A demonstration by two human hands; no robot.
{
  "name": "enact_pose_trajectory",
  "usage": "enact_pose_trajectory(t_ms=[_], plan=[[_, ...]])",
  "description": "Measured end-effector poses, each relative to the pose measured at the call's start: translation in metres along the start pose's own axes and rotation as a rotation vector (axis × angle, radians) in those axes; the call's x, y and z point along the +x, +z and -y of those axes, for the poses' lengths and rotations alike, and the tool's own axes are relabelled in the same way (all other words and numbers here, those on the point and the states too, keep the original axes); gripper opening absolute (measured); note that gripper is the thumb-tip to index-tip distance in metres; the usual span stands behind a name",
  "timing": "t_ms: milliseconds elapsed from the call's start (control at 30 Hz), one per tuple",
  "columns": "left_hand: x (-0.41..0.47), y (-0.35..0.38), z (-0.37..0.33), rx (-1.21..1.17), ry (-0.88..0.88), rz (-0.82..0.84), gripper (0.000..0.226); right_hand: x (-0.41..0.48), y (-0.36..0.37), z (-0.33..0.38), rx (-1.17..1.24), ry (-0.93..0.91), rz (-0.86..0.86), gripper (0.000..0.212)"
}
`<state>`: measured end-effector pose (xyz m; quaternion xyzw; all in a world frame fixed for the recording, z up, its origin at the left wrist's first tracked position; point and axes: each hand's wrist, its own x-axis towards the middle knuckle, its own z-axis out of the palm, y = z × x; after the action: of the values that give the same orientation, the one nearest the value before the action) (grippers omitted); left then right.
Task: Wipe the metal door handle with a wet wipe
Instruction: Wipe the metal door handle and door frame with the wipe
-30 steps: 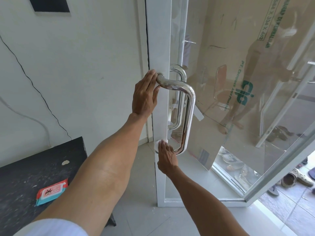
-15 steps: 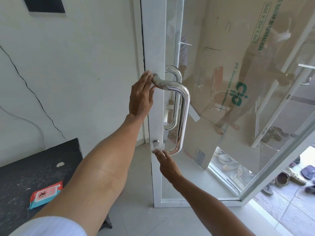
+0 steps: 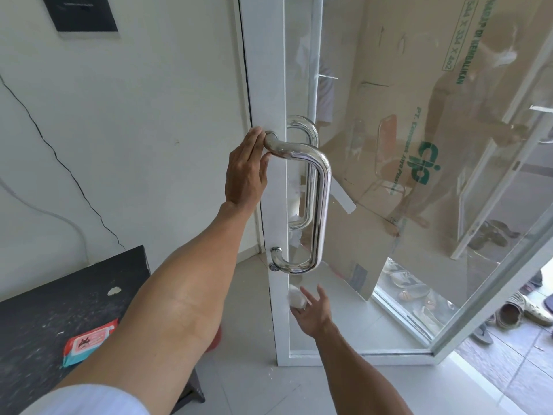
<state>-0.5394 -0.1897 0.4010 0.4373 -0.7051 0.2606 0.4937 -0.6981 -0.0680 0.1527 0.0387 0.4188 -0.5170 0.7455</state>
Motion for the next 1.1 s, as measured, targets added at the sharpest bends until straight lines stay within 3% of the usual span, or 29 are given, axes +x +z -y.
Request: enact_pose_trajectory(t_ms=[133, 267, 467, 667, 1100], plan=[[-0.001, -0.003, -0.003, 0.006, 0.006, 0.001, 0.037, 0.001, 0.025, -0.002, 0.365, 0.097, 0.184, 0.077], [0.000, -0.005, -0.003, 0.009, 0.001, 0.018, 0.039, 0.004, 0.045, -0.002, 0.454, 0.116, 0.183, 0.102], [-0.001, -0.004, -0.004, 0.008, -0.004, 0.020, 0.043, 0.008, 0.054, 0.008, 0.384, 0.068, 0.186, 0.088], [-0.001, 0.000, -0.003, 0.009, -0.022, 0.016, 0.040, 0.015, 0.022, 0.013, 0.375, -0.029, 0.084, 0.084], [0.000, 0.004, -0.001, 0.019, -0.030, 0.036, 0.039, 0.024, 0.050, 0.012, 0.357, 0.033, 0.123, 0.076]])
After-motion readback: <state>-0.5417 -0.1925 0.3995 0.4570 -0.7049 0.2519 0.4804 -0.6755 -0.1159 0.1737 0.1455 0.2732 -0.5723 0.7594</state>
